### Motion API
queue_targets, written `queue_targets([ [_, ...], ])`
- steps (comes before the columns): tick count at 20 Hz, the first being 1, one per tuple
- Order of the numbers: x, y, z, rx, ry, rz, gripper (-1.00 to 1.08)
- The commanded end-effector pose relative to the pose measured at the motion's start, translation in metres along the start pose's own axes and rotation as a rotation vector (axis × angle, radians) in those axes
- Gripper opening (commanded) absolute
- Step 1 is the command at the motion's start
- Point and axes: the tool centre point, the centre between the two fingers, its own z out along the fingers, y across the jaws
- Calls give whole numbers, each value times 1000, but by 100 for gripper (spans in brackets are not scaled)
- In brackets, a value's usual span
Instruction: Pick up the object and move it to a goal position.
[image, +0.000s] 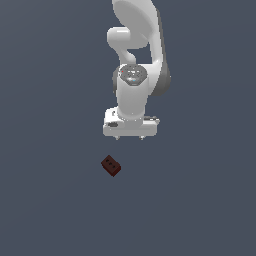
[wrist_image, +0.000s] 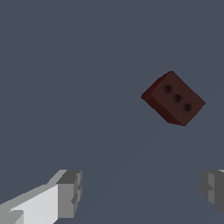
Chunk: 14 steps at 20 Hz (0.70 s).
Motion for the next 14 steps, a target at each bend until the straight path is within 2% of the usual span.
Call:
queue_targets([
  [1,0,0,0,0,0,0,100],
  [4,3,-6,-4,4,11,-12,100],
  [9,12,-31,-21,19,52,-49,100],
  [14,12,-33,-22,19,54,-49,100],
])
